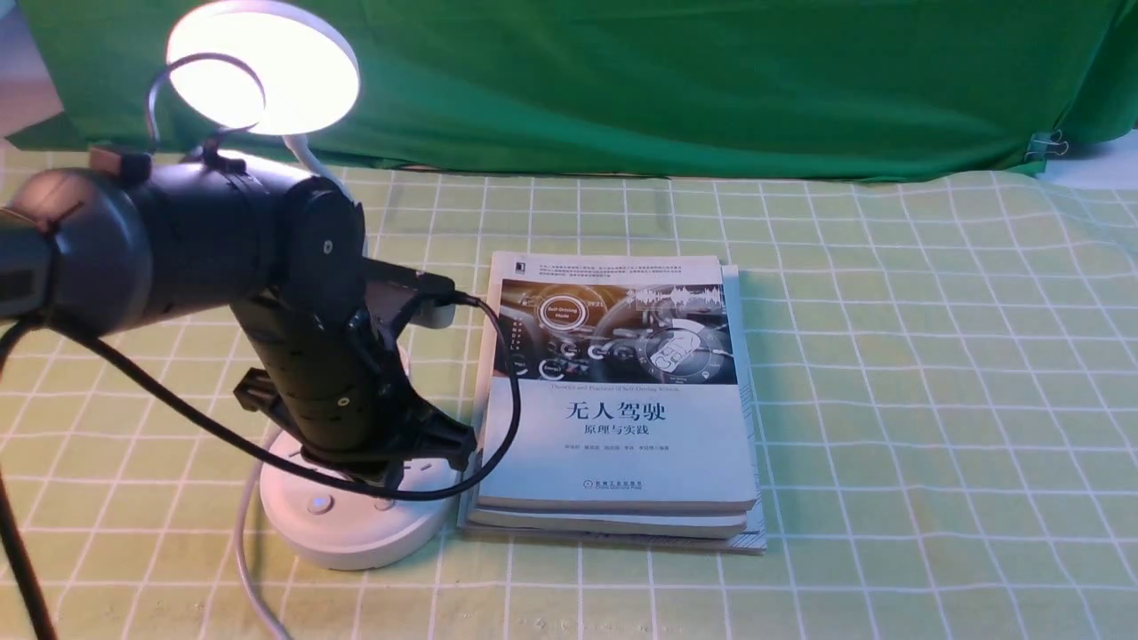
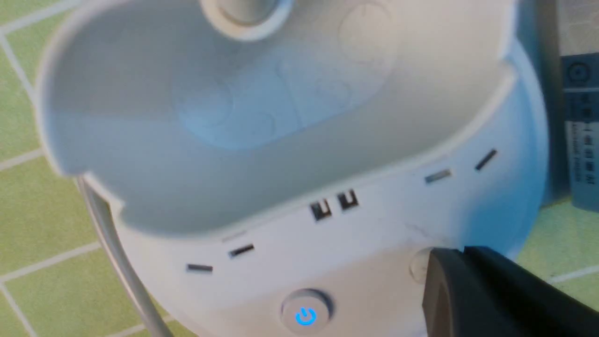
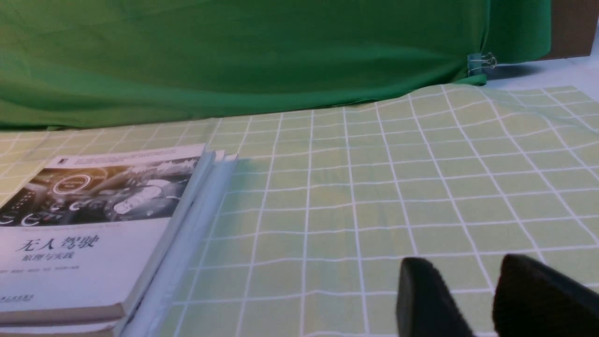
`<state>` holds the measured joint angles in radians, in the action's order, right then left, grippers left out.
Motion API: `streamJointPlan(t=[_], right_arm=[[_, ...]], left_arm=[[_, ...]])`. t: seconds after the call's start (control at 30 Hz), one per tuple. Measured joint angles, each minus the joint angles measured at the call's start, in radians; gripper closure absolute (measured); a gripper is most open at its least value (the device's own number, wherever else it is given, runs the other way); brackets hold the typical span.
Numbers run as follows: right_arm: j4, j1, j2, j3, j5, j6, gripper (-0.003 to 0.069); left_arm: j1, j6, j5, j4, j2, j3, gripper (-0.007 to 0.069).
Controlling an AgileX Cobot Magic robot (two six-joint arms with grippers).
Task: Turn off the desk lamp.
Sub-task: Use the left arm to press the button switch on the lamp holder
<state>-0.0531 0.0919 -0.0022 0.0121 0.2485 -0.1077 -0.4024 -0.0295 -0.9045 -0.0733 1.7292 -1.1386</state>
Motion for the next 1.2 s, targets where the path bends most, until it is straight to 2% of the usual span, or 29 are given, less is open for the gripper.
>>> streamJointPlan(t=[0.2,0.47,0.83,0.93,1.03,1.17,1.2], right_arm=[[0.000,0.000,0.000,0.000,0.000,0.000,0.0420],[0.000,0.000,0.000,0.000,0.001,-0.001,0.0420],[0.000,0.000,0.000,0.000,0.001,0.000,0.0420],[0.000,0.000,0.000,0.000,0.001,0.000,0.0420],[0.000,0.000,0.000,0.000,0.001,0.000,0.0420],[0.000,0.000,0.000,0.000,0.001,0.000,0.0420],[0.000,0.000,0.000,0.000,0.001,0.000,0.0420]], left_arm=[[-0.008,0.004,0.003,0.000,-0.016,0.019,0.0624],[0.002,0.004,0.105,0.000,0.006,0.081,0.0624],[0.004,-0.007,0.077,-0.025,-0.020,0.085,0.0624],[0.004,0.000,0.063,-0.031,-0.126,0.112,0.0624],[0.004,0.012,0.114,-0.034,-0.277,0.186,0.0624],[0.004,0.021,0.276,-0.034,-0.499,0.354,0.0624],[0.004,0.022,0.361,-0.038,-0.563,0.410,0.0624]])
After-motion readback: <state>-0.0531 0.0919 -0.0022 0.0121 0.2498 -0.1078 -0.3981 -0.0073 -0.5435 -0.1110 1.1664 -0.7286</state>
